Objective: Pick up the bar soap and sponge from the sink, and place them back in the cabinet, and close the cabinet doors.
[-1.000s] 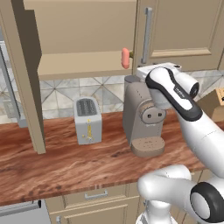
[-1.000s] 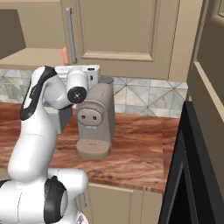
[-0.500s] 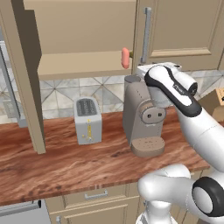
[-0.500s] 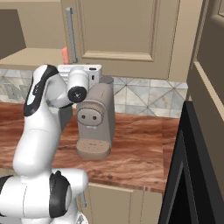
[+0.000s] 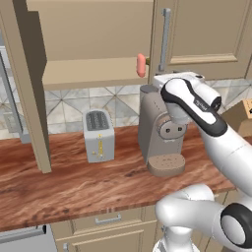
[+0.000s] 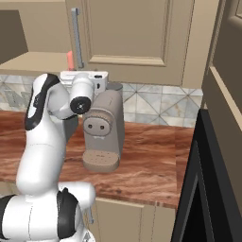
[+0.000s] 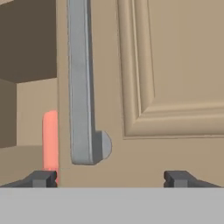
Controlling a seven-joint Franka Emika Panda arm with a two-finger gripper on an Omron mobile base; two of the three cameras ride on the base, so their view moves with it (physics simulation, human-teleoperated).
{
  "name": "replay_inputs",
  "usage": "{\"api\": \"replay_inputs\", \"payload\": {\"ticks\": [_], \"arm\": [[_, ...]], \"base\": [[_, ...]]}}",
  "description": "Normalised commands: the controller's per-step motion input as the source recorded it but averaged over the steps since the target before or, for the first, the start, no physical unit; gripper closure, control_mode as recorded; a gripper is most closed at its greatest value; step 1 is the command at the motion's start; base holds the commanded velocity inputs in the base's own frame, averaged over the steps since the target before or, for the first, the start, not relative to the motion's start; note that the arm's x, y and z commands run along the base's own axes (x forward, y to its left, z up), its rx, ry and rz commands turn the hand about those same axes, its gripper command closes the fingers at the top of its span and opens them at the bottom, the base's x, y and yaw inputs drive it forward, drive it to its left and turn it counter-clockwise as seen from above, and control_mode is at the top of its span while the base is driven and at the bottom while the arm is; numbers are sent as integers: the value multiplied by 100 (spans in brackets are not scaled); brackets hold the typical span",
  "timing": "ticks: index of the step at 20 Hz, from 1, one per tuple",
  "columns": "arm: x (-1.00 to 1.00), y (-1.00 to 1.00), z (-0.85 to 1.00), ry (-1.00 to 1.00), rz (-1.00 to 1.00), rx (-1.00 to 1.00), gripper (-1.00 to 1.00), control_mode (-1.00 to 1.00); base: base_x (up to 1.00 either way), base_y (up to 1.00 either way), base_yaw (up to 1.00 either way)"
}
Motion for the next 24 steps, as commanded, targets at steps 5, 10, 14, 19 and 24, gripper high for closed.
{"api": "replay_inputs", "payload": {"ticks": [5, 10, 14, 19, 24], "arm": [[-30, 0, 0, 0, 0, 0, -100, -100], [-28, 0, 0, 0, 0, 0, -100, -100], [-21, 1, 0, 0, 0, 0, -100, -100], [-20, 0, 0, 0, 0, 0, -100, -100], [-17, 0, 0, 1, -1, 0, -100, -100]], "base": [[0, 0, 0], [0, 0, 0], [0, 0, 0], [0, 0, 0], [0, 0, 0]]}}
